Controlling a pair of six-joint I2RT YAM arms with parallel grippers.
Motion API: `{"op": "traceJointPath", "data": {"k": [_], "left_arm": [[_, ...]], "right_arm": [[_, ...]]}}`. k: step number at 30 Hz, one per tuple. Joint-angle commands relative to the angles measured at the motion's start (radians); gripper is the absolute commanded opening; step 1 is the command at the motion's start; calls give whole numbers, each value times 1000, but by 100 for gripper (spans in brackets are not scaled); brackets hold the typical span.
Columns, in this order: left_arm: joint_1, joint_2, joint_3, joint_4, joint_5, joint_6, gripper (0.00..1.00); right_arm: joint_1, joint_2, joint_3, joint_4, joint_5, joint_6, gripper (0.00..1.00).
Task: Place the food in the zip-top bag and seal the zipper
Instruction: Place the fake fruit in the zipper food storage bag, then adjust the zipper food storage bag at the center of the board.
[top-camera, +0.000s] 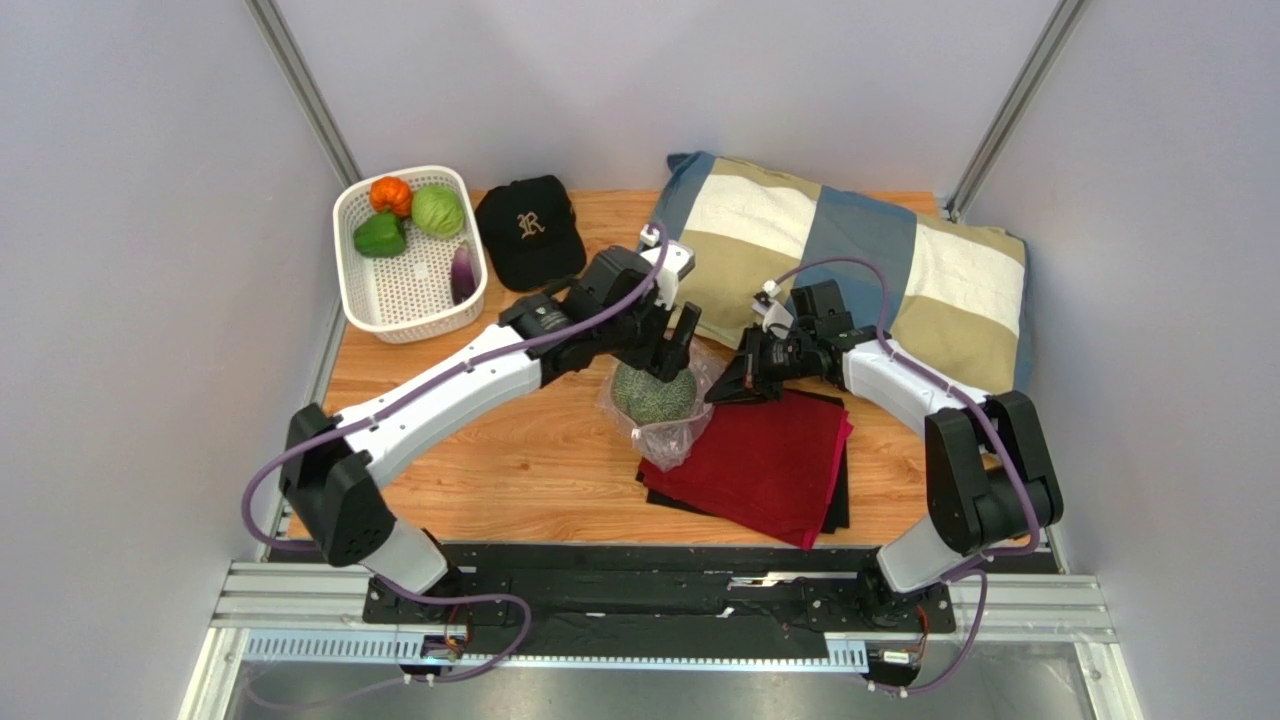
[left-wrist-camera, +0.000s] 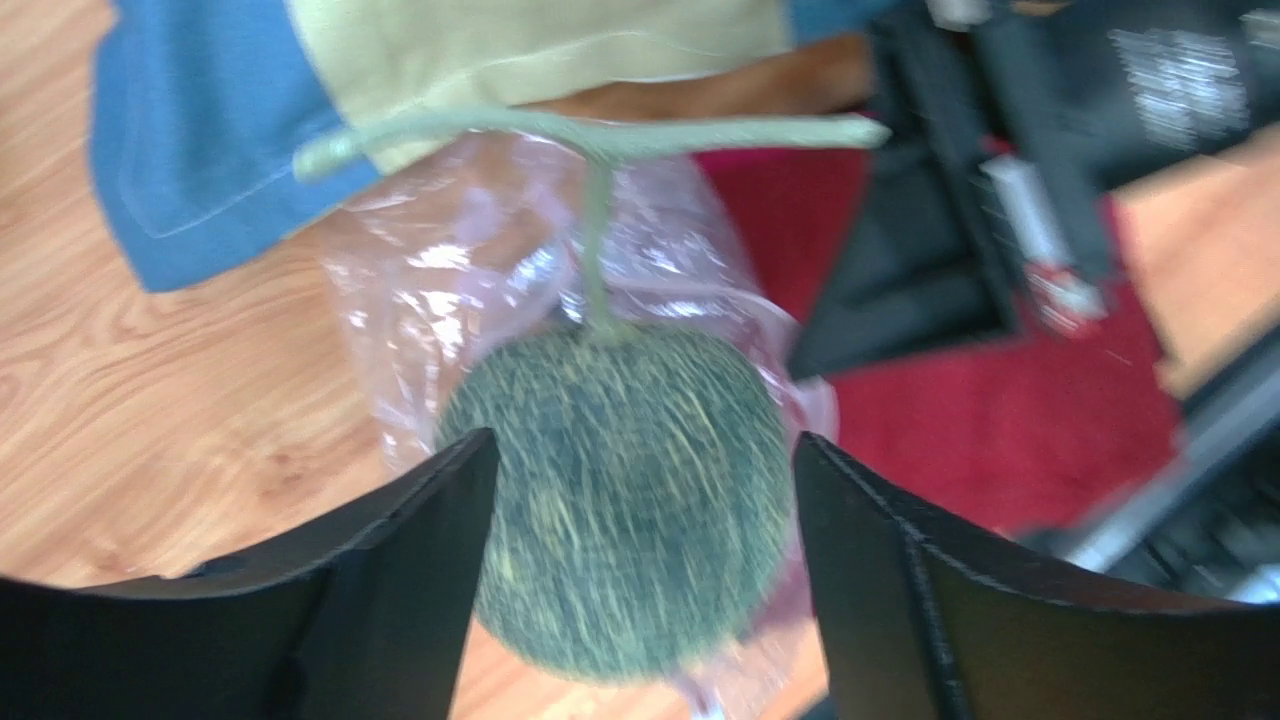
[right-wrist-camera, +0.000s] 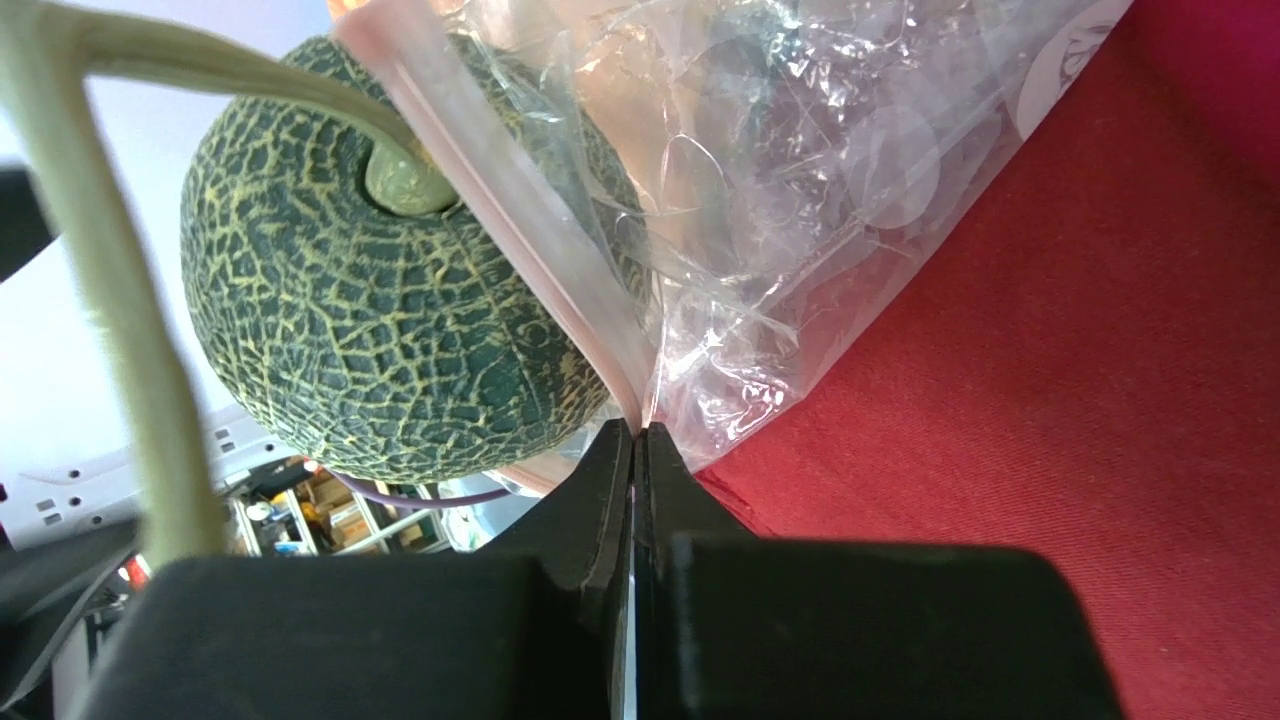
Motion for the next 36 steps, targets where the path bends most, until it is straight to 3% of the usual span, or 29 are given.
{"op": "traceJointPath", "data": {"k": [1,4,6,11,12,21,36], "left_arm": [[95,-172,4,-61,205,-44,82],[252,-230,-65,-79,407,-59,79],[356,-256,-153,-35,476,-82,70],[415,-235,-310,32,660,-195,48],[413,-217,-325,71,676,-218,47],[415,-112,-421,227,713,-327,37],[425,-13,-405,260,681,-346,32]], "right_arm": [[-10,-1,-20,7,11,-58,0],[-10,-8,-29,10,10,-77,0],[-11,-12,-29,16,10,-96,0],[-11,-18,-34,36,14,-128,0],[-10,-21,-34,39,14,-137,0],[-10,-36,-42,39,25,-167,0],[-8,-36,-31,28,24,-191,0]]}}
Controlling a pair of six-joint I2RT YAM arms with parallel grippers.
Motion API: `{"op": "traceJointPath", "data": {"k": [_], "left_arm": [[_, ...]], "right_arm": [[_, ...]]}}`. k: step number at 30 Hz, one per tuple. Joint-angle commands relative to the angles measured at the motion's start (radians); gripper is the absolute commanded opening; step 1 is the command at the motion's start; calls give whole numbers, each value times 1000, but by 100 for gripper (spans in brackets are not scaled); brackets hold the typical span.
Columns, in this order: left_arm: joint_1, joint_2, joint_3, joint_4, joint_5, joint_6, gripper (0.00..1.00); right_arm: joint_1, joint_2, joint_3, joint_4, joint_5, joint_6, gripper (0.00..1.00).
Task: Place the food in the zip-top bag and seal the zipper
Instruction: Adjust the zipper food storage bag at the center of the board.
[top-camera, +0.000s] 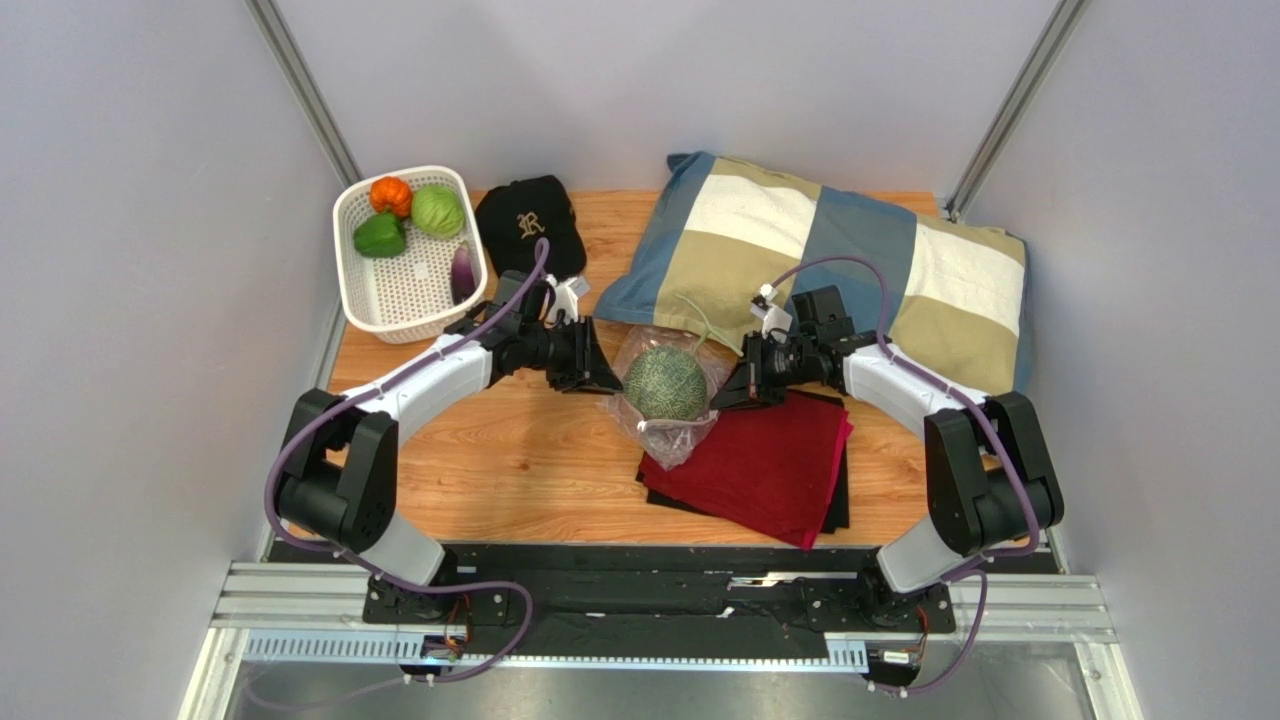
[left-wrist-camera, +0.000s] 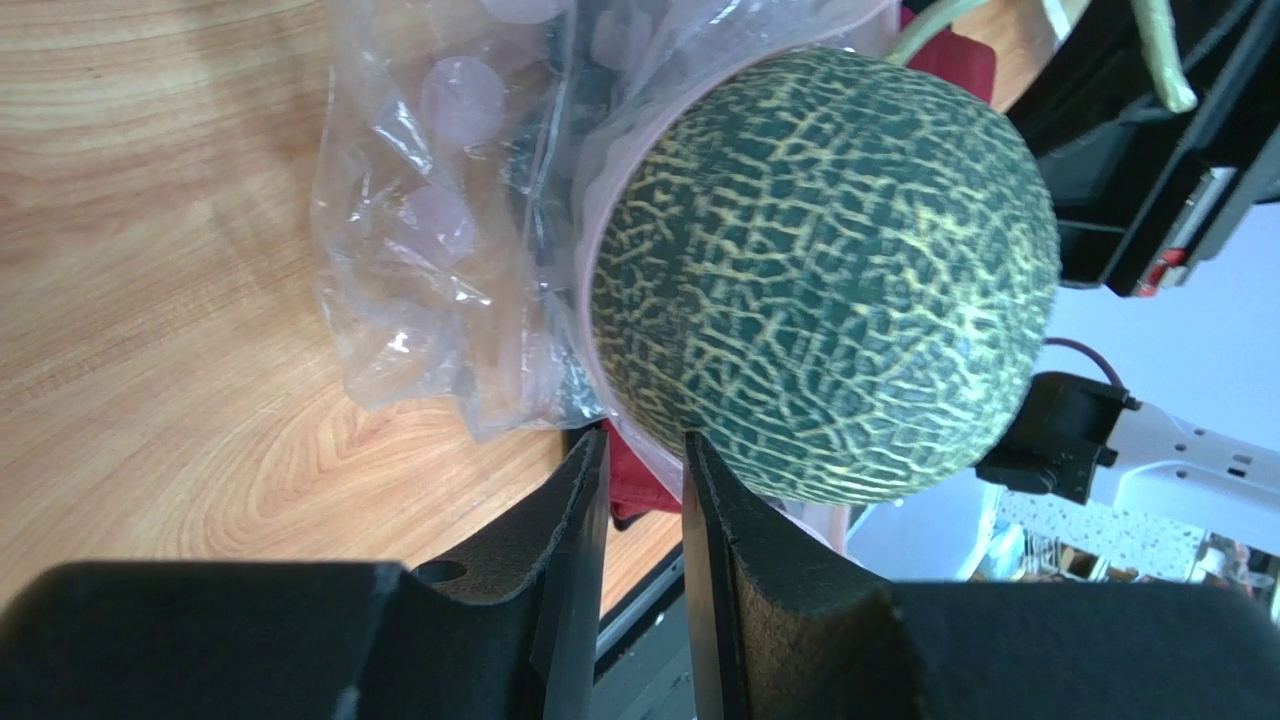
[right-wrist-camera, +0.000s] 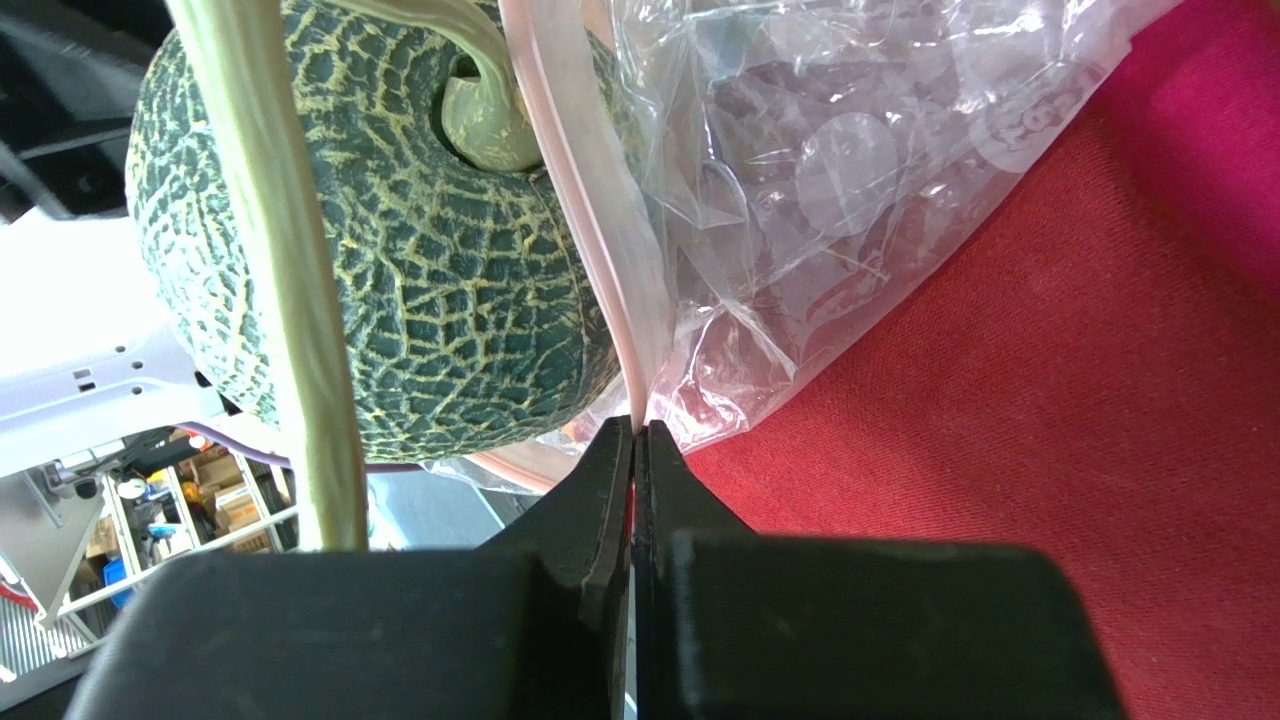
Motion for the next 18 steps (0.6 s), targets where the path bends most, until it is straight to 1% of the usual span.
{"op": "traceJointPath", "data": {"k": [1,5,10,13,18], "left_arm": [[6,21,22,27,7,-6,31],[12,35,12,40,12,-26,29],[33,58,-1,86,53,-69,30],[46,70,-21,158,98,-110,32],[49,85,-39,233,151,-153,33]], "right_arm": [[-1,-30,3,25,6,-26,0],[0,-27,0,28,6,-23,0],[-1,-30,-4,29,6,-34,0],[0,-23,-7,28,3,-39,0],[-1,-17,-8,34,3,-45,0]]}}
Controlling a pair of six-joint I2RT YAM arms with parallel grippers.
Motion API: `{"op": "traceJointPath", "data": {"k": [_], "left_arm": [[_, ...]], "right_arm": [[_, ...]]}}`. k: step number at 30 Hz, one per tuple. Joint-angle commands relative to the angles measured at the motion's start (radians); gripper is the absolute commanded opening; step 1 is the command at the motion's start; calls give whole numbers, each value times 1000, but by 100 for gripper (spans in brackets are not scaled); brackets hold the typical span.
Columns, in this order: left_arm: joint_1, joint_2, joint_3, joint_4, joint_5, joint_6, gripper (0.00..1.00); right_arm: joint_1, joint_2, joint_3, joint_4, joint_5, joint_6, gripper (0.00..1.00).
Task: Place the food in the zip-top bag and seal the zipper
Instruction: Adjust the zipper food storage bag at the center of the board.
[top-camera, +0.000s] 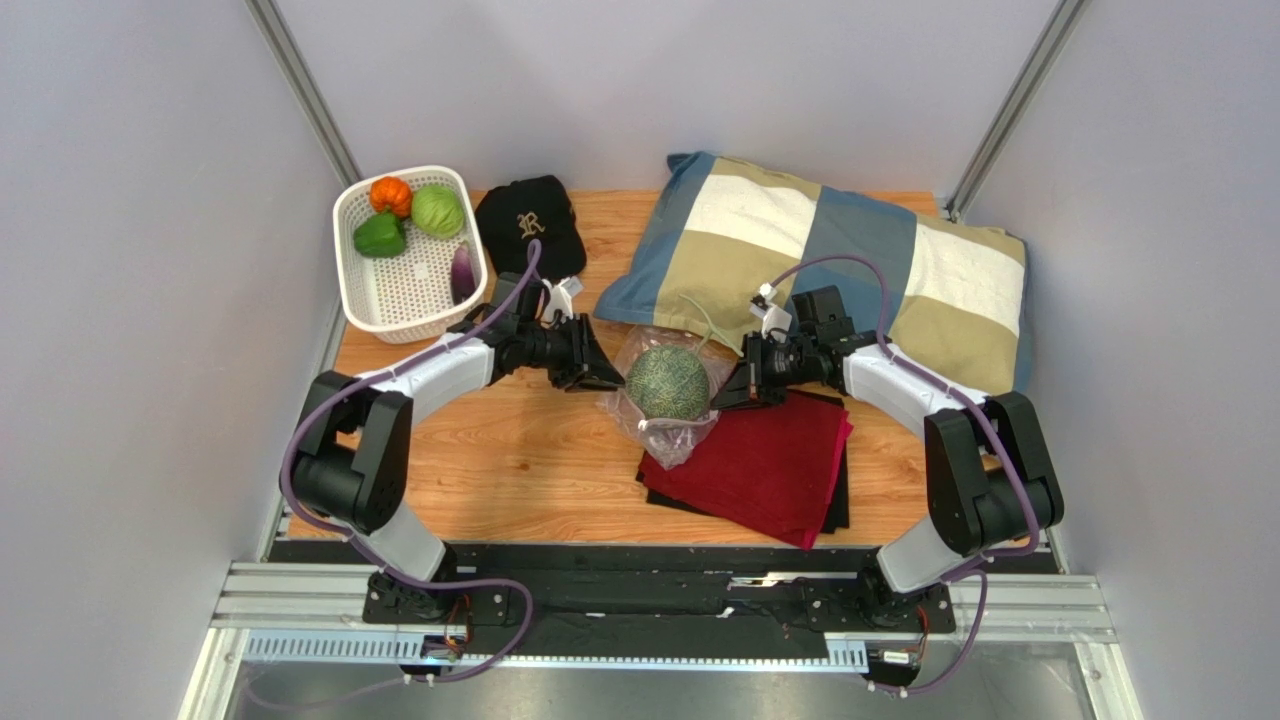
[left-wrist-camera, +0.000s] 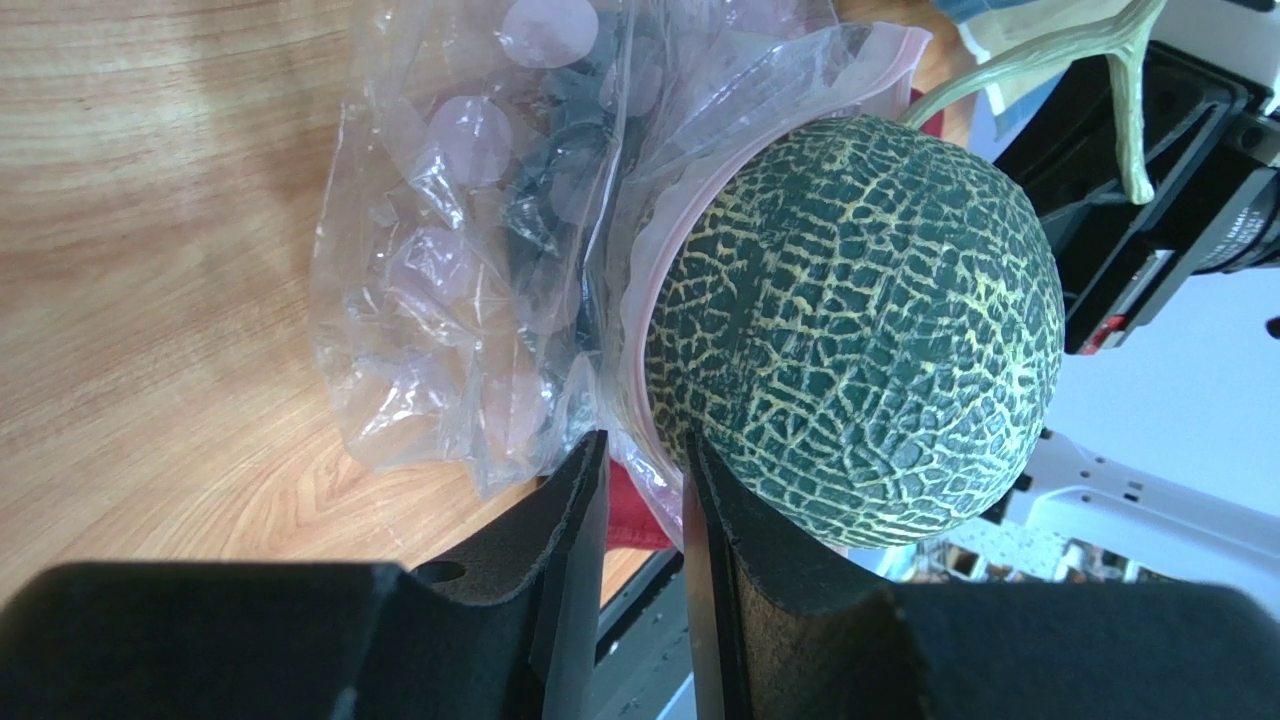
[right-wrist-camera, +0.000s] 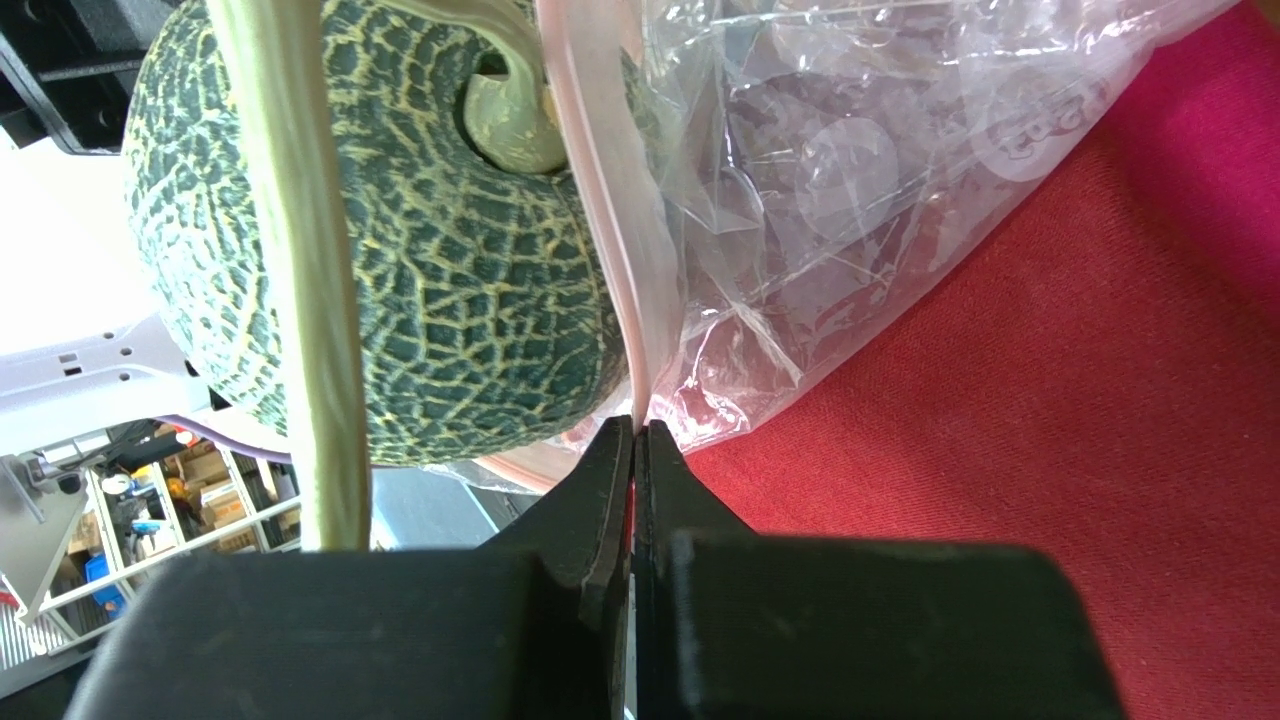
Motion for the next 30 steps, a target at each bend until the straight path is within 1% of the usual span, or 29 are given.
{"op": "traceJointPath", "data": {"k": [1,6,7,9,11,12,14,17,18,19,20,21,22,25,26,30], "left_arm": [[4,12,-18,135,83,-67,33],[6,43,-53,210,118,-130,32],[6,47,-56,244,126,-142,31],[6,64,-58,255,130,-154,29],[8,77,-52,253,130,-151,23],[8,78,-47,250,132,-150,12],[8,72,-42,231,130,-140,1],[17,29,-33,198,121,-99,0],[18,14,-26,159,109,-85,0],[18,-5,-18,98,98,-37,0],[18,-46,-9,67,88,-12,0],[18,-69,11,34,54,16,0],[18,-116,20,-36,31,75,0],[17,-204,68,-145,-49,149,0],[15,-222,79,-167,-61,191,0],[-12,-282,168,-277,-136,271,0]], "right_arm": [[-1,-18,-8,35,1,-25,0],[-1,-9,-11,39,-4,-28,0],[-1,-7,-11,39,-4,-29,0],[-1,-7,-13,38,-4,-32,0],[-1,-9,-11,38,-4,-31,0],[0,-9,-10,38,-4,-32,0],[0,-10,-5,32,-2,-32,0],[-1,-20,13,23,-2,-37,0],[-1,-23,19,15,1,-36,0],[-1,-38,27,7,3,-36,0],[-1,-46,36,3,4,-33,0],[-1,-58,52,-10,4,-31,0],[-1,-82,62,-14,9,-26,0],[-1,-124,108,-37,18,-16,0],[0,-145,119,-46,21,-10,0],[8,-179,179,-85,9,23,0]]}}
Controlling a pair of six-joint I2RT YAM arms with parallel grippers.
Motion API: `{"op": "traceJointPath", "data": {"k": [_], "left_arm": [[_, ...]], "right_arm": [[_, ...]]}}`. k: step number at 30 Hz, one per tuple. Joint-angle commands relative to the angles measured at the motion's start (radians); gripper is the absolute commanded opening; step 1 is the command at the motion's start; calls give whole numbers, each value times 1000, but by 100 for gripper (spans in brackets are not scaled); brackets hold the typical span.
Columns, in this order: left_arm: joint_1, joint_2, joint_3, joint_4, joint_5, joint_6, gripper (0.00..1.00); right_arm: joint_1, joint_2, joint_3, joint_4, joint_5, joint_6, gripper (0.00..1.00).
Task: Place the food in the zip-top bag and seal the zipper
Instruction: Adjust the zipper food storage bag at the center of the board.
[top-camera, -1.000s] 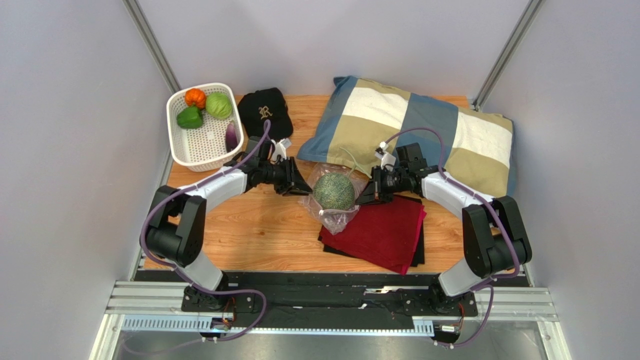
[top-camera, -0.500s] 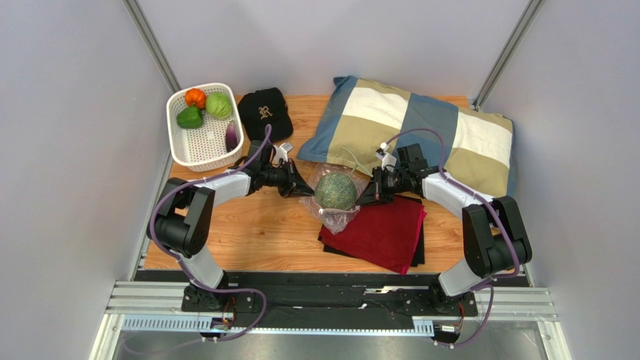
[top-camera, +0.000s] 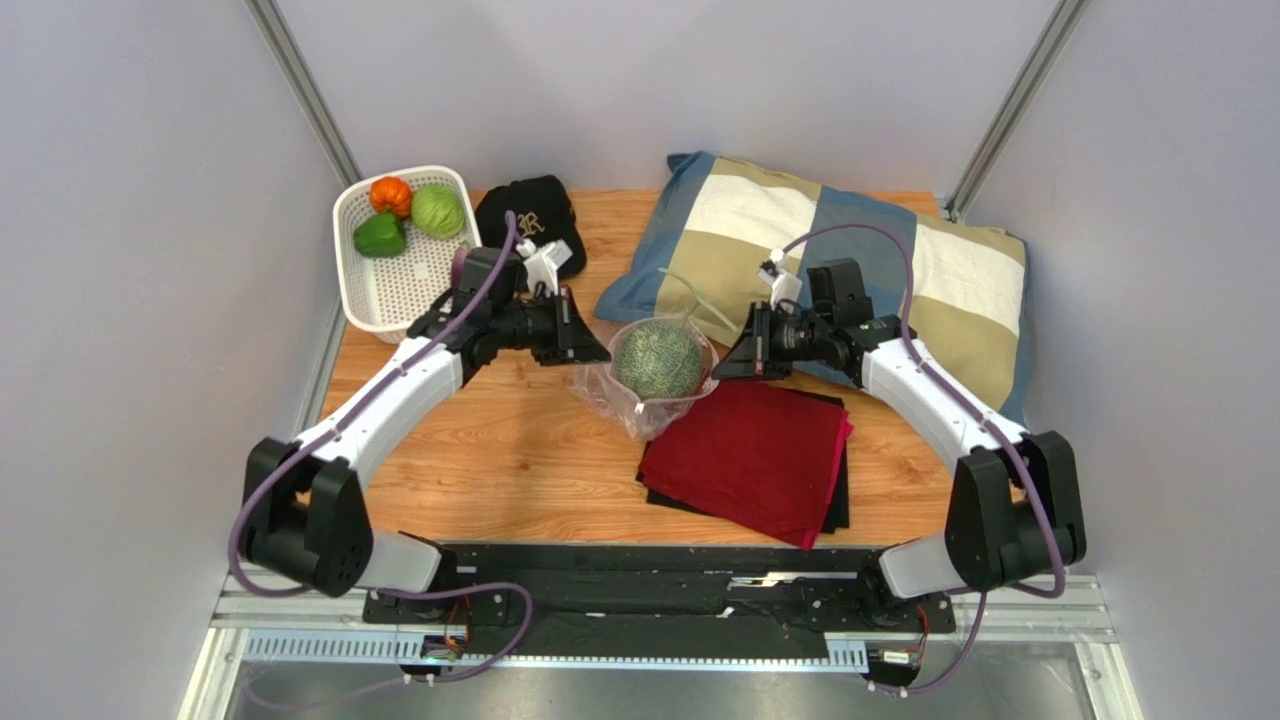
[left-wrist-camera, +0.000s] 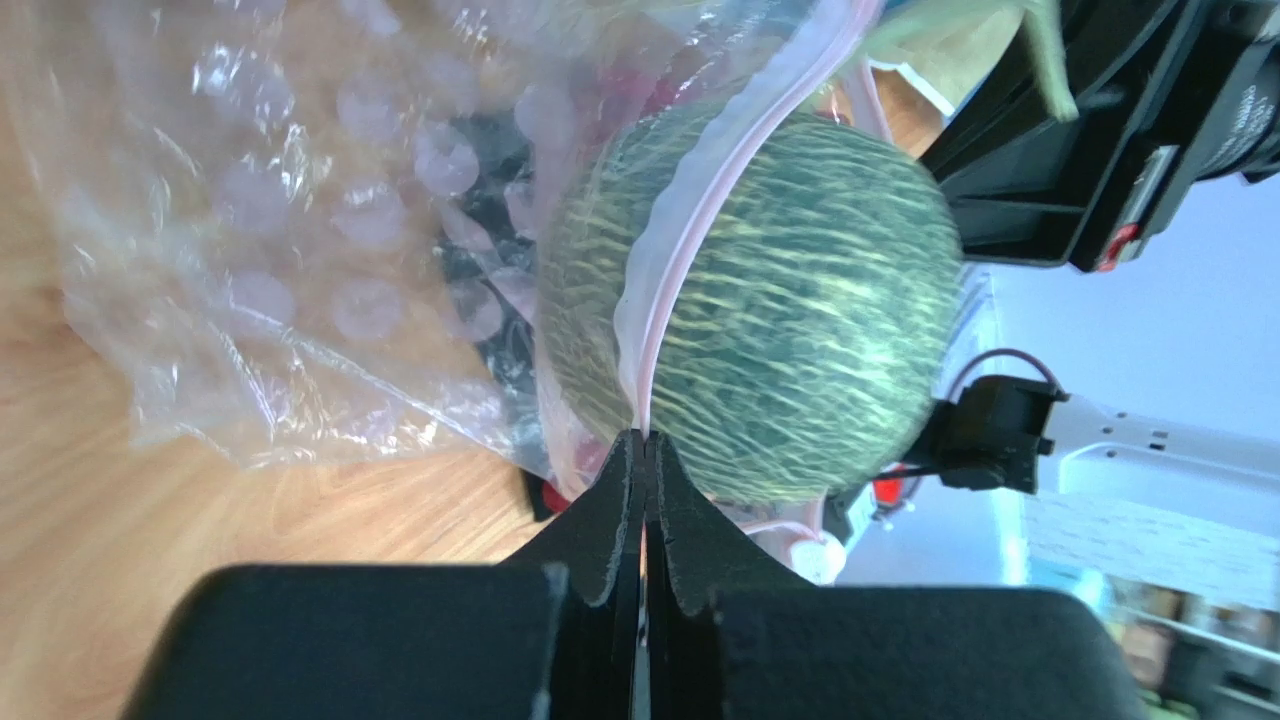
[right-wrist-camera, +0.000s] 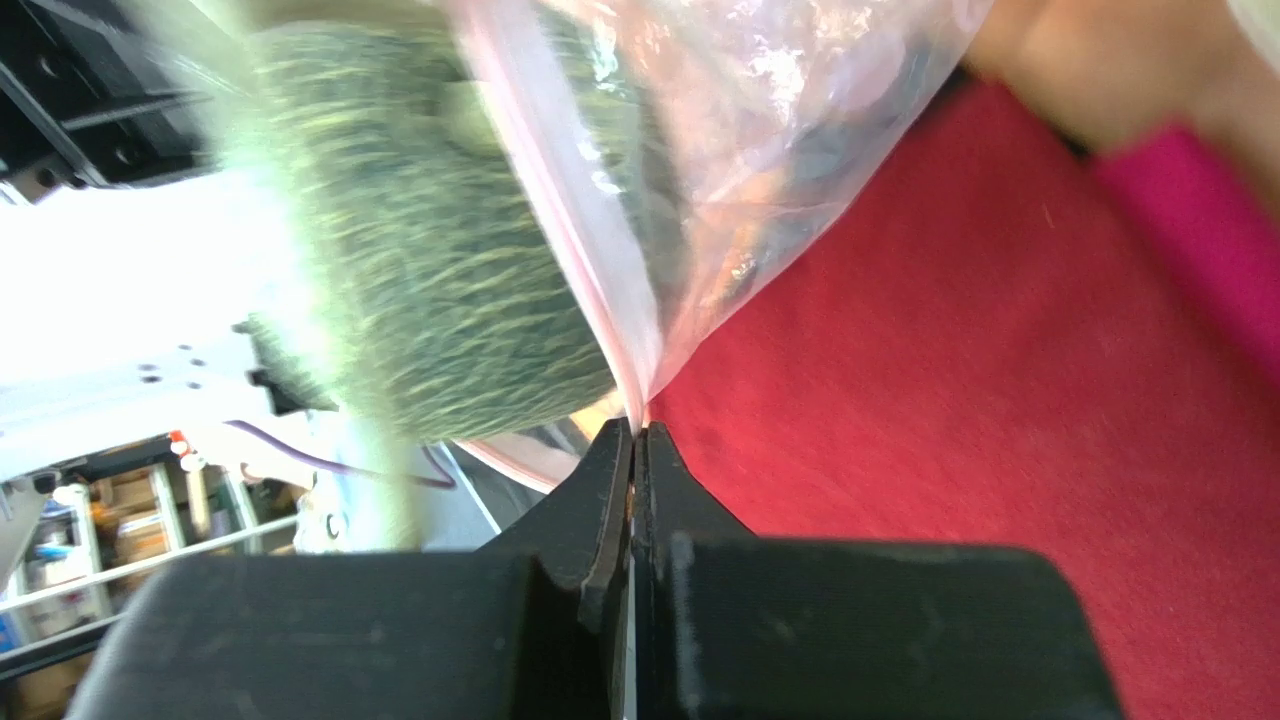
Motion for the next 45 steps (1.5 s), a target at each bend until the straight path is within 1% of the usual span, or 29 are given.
{"op": "traceJointPath", "data": {"k": [1,4,5,7,11,14,15,18,20,21,23,24,25,26,27,28,29,30,31,35,36,38,40,42,43,45], "left_arm": [[-32,-72,110,-191,-96,157,0],[-69,-75,176,-276,-135,190,0],[-78,-78,190,-282,-133,192,0],[-110,-87,247,-320,-176,235,0],[-117,-118,314,-337,-173,250,0],[-115,-136,405,-374,-141,296,0],[-115,-142,412,-386,-144,308,0],[-109,-159,388,-432,-210,325,0],[-92,-158,332,-434,-212,306,0],[-77,-159,302,-410,-202,295,0],[-66,-165,232,-381,-204,284,0],[-66,-171,218,-338,-198,293,0],[-66,-190,201,-304,-195,284,0],[-66,-201,196,-278,-208,261,0],[-66,-210,213,-267,-189,243,0],[-78,-227,233,-265,-158,247,0],[-86,-242,277,-273,-176,250,0],[-94,-259,290,-276,-187,255,0],[-94,-291,296,-270,-188,261,0],[-95,-329,314,-298,-202,284,0],[-95,-334,305,-299,-230,286,0],[-94,-333,293,-304,-277,308,0],[-94,-339,326,-318,-264,315,0],[-94,-365,391,-292,-233,338,0],[-94,-401,408,-279,-239,350,0],[-95,-425,423,-279,-296,379,0]], "right_arm": [[17,-67,102,-21,-8,36,0],[51,-90,124,-26,-15,65,0],[59,-93,138,-26,-16,71,0],[77,-103,150,-18,-15,90,0],[83,-103,191,-29,-13,111,0],[83,-107,268,-56,-18,131,0],[83,-112,300,-55,-18,136,0],[82,-138,334,-50,-2,151,0],[82,-156,349,-49,18,150,0],[83,-161,345,-49,27,131,0],[86,-169,285,-49,60,98,0],[86,-167,256,-28,71,72,0],[89,-161,204,-11,74,74,0],[90,-152,204,-3,64,90,0],[93,-143,222,6,6,116,0],[117,-146,249,-1,4,105,0],[132,-158,309,-13,17,82,0],[146,-185,326,-14,40,50,0],[164,-195,336,-7,45,47,0],[168,-186,346,8,48,35,0],[169,-178,339,22,76,35,0],[168,-146,334,49,77,27,0],[168,-120,392,69,55,48,0],[172,-100,511,59,28,77,0],[177,-103,542,60,27,87,0],[185,-118,564,74,34,108,0]]}}
